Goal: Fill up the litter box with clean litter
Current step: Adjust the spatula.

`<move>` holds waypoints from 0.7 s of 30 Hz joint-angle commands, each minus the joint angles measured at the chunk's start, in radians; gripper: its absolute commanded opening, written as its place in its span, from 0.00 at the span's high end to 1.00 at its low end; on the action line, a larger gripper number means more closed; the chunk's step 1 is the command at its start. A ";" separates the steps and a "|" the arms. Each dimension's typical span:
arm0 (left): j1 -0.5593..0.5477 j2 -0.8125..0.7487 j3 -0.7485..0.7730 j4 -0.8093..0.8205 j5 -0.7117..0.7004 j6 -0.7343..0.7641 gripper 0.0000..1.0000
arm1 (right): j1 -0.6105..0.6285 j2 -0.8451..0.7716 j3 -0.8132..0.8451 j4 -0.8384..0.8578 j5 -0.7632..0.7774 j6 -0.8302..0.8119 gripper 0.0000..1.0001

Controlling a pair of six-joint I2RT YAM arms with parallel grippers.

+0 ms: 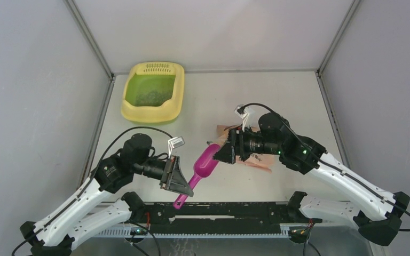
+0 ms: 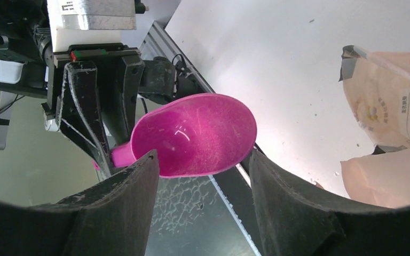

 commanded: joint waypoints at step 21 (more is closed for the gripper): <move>-0.032 0.028 0.072 0.109 0.074 -0.032 0.97 | -0.049 0.111 0.039 0.111 -0.283 -0.060 0.66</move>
